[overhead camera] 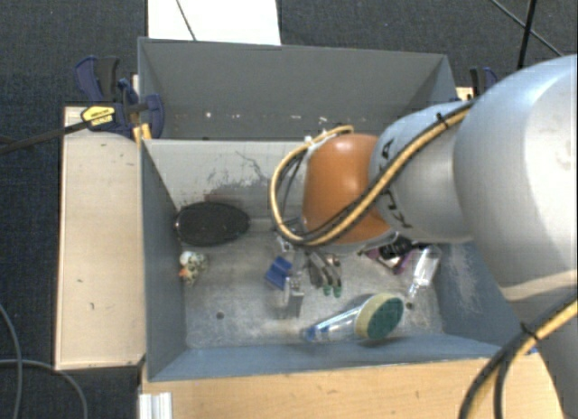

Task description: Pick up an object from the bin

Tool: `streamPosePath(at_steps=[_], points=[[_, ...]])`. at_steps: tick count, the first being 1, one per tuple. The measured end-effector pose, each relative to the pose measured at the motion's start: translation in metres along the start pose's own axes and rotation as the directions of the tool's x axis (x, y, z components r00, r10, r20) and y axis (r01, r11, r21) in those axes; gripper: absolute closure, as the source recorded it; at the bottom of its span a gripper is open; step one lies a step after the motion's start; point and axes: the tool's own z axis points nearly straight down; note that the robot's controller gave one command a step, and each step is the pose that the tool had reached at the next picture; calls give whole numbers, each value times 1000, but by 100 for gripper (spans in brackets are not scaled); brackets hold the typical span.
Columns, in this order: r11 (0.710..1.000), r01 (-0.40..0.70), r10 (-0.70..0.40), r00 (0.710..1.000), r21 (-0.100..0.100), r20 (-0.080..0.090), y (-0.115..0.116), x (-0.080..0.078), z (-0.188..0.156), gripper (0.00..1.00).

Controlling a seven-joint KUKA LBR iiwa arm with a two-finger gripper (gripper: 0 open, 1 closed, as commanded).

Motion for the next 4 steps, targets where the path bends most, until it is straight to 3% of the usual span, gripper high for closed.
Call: streamPosePath(at_steps=[1, 2, 3, 4], points=[[998, -64, 64, 998, -3, 12, 4, 9, -36, 0], [998, -66, 66, 998, -3, 12, -1, 7, -34, 0], [992, -124, 124, 992, -4, 12, 0, 11, -5, 0], [992, -127, 127, 992, -5, 14, 0, 10, -6, 0]])
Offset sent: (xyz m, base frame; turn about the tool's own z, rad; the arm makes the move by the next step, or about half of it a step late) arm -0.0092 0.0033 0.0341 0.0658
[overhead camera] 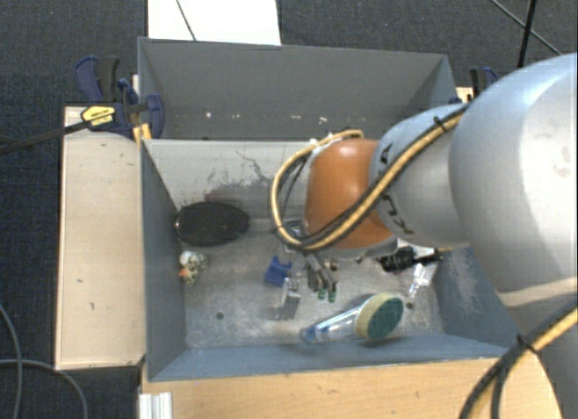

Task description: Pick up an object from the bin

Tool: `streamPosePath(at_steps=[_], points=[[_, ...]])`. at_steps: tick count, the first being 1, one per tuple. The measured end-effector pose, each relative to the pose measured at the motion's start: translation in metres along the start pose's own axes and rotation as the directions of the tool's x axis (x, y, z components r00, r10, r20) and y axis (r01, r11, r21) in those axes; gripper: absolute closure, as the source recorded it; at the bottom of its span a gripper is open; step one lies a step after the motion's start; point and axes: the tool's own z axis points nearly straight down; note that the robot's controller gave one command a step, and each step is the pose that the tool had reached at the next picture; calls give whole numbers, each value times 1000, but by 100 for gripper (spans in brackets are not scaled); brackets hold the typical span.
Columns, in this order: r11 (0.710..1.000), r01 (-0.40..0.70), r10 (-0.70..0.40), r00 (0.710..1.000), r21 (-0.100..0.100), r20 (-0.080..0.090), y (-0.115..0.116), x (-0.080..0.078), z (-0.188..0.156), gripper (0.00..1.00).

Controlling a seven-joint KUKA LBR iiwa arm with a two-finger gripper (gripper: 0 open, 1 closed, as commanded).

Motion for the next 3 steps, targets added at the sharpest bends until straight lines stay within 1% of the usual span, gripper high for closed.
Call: streamPosePath(at_steps=[1, 2, 3], points=[[1000, 0, 0, 1000, -2, 4, 1, -1, -2, 100], [1000, 0, 0, 1000, 2, -3, 2, -2, -11, 100], [1000, 2, -2, 1000, 1, -1, 3, -4, -70, 100]])
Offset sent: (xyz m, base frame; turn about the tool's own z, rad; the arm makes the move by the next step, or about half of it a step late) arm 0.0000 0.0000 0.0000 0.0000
